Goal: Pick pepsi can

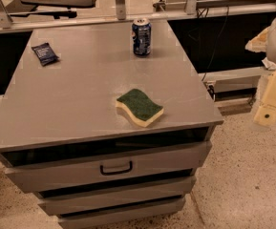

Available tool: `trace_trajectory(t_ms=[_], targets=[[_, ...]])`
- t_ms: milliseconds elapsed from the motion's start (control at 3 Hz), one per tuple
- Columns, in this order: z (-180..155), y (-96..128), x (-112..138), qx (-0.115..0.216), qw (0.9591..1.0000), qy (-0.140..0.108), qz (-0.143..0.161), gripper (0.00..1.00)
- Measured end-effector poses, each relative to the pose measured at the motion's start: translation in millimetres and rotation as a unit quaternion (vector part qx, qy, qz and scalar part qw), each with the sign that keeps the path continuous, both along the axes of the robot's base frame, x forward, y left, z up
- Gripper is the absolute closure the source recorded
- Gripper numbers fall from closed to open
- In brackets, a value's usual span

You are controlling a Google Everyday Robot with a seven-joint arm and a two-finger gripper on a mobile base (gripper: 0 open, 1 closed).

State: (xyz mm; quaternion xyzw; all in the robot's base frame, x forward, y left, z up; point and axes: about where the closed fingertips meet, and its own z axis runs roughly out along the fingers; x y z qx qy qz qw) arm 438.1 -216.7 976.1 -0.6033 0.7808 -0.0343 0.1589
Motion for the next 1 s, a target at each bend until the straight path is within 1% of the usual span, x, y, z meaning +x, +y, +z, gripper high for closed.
trace_trajectory(t_ms=[333, 667, 1000], targets=[[0, 0, 0, 0.0, 1.0, -0.001, 0.0, 0.0], [-8, -2, 18, 0.028, 0.999, -0.029, -0.02, 0.0], [-27, -3, 67, 0.075, 0.9937, -0.07, -0.045, 0.0]])
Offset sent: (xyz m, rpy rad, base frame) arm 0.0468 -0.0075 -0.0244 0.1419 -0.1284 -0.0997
